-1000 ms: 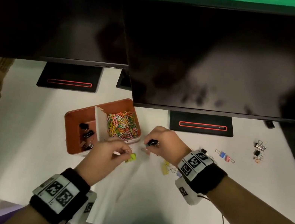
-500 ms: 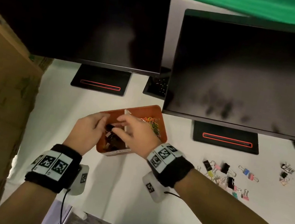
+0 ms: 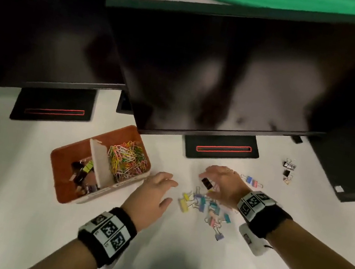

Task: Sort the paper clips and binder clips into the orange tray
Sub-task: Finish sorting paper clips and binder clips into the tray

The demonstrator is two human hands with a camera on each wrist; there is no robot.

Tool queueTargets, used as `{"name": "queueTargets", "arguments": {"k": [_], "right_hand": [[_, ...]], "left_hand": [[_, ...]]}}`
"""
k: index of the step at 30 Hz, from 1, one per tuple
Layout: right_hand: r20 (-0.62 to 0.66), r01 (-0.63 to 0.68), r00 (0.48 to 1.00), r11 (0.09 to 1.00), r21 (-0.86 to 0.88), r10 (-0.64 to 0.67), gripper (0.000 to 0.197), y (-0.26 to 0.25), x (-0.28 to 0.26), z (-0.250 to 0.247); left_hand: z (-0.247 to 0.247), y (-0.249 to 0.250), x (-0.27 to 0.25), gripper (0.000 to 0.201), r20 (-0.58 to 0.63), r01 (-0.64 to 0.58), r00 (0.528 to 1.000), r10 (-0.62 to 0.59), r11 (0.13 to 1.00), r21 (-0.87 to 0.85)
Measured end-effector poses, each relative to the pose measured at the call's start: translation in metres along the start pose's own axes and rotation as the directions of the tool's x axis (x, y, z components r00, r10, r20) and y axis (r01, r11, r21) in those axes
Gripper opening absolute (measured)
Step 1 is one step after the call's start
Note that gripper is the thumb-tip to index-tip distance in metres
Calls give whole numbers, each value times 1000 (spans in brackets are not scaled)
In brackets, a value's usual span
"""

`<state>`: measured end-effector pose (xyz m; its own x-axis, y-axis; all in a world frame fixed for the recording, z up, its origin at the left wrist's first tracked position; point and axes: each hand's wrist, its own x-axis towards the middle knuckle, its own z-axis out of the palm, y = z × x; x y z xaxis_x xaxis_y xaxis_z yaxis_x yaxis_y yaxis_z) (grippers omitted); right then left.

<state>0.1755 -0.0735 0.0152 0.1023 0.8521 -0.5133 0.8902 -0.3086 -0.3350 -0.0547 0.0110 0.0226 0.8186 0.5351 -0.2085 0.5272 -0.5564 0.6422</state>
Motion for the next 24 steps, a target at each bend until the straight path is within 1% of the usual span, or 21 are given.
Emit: {"name": "queueTargets", "arguments": {"k": [2, 5, 7, 9, 13, 15, 18, 19, 21, 22, 24], "right_hand": [[48, 20, 999, 998, -60, -17, 53, 4, 0, 5], [28, 41, 999, 993, -113, -38, 47, 4, 3, 7], [2, 48, 999, 995, -83, -48, 38, 5, 5, 9], [-11, 41, 999, 998, -47, -41, 34, 5, 6, 9], [5, 21, 1000, 1000, 1, -21, 32, 5, 7, 6], [5, 30, 1000, 997, 71, -30, 33, 6, 6, 3], [14, 76, 997, 977, 202, -80, 41, 8, 6, 0], [39, 100, 993, 973, 207, -110, 44, 7, 5, 0], [104, 171, 977, 974, 150, -187, 43, 1, 6, 2], [136, 203, 966, 971, 124, -219, 42, -2, 7, 6], [178, 211, 958, 973, 97, -226, 39, -6, 10, 12]], "left_hand": [[18, -5, 13, 44, 52, 81, 995, -87, 990, 112], [34, -16, 21, 49, 67, 121, 988, -140, 967, 226], [41, -24, 21, 48, 50, 113, 991, -128, 965, 237], [45, -31, 21, 45, 17, 106, 993, -113, 967, 232], [38, -28, 20, 27, -28, 68, 998, -63, 970, 233], [33, -21, 19, 25, -38, 44, 999, -38, 984, 171], [31, -5, 18, 26, 32, 21, 999, -21, 1000, 0], [32, 0, 19, 27, 67, 32, 997, -28, 998, -47], [40, 10, 20, 35, 142, 86, 987, -69, 990, -116], [45, 14, 21, 40, 172, 110, 981, -88, 986, -125], [56, 19, 22, 45, 207, 156, 969, -133, 983, -95]]}}
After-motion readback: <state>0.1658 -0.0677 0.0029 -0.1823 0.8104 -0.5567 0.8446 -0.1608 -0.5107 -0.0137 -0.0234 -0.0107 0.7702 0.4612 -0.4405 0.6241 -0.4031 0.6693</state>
